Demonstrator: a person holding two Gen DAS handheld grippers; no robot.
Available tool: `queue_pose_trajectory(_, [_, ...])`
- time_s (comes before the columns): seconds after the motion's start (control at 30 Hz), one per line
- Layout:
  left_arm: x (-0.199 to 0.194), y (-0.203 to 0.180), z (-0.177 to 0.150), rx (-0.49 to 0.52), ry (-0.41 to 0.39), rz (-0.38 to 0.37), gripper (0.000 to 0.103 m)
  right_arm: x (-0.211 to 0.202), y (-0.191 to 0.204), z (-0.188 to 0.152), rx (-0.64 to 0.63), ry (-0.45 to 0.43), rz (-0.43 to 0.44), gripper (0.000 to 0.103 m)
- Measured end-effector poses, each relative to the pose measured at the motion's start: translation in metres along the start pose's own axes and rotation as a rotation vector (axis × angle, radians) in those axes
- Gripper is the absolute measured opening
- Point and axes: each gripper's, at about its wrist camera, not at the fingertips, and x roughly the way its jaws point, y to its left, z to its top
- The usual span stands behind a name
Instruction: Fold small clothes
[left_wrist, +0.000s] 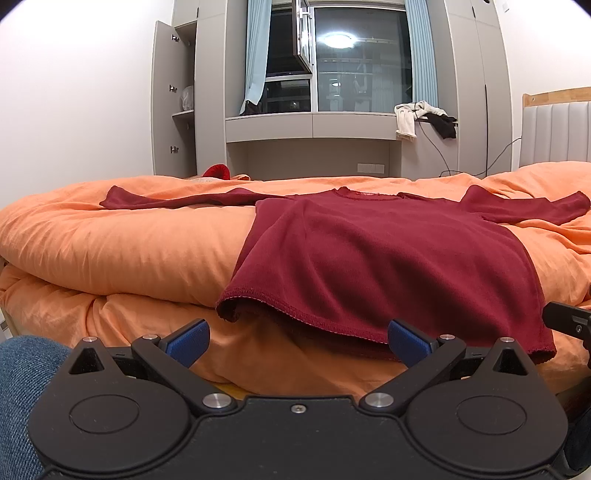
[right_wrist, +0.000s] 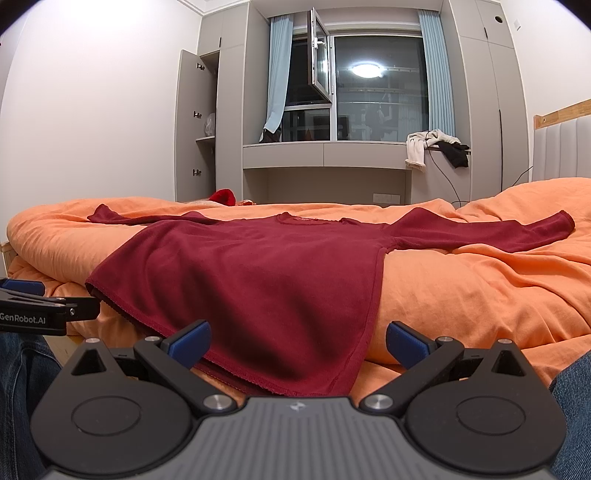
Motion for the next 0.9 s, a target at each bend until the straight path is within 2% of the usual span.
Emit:
queue_pose_trajectory(0.37, [0.002, -0.003, 0.0, 0.01, 0.027, -0.002, 0.102, 0.003, -0.006, 0.005, 0.046, 0.037, 0.021, 0.103])
queue_pose_trajectory(0.53, [0.016, -0.001, 0.004, -0.011, 0.103, -0.01, 0.102, 0.014, -0.02, 0.022, 0.097, 0.101, 0.056, 0.103])
queue_pose_trajectory(0.63, [0.025, 0.002, 0.011, -0.054, 0.162, -0.044, 0.102, 0.026, -0.034, 0.037, 0.113, 0.135, 0.065, 0.103])
queue_pose_trajectory(0.77, [0.036, 0.002, 0.026, -0.087, 0.188, -0.074, 0.102, 0.045, -0.059, 0.062, 0.09, 0.13, 0.021, 0.103])
queue_pose_trajectory(0.9, [0.052, -0.008, 0.046, -0.052, 0.177, -0.073, 0.102, 0.07, -0.089, 0.084, 0.104, 0.144, -0.039, 0.103])
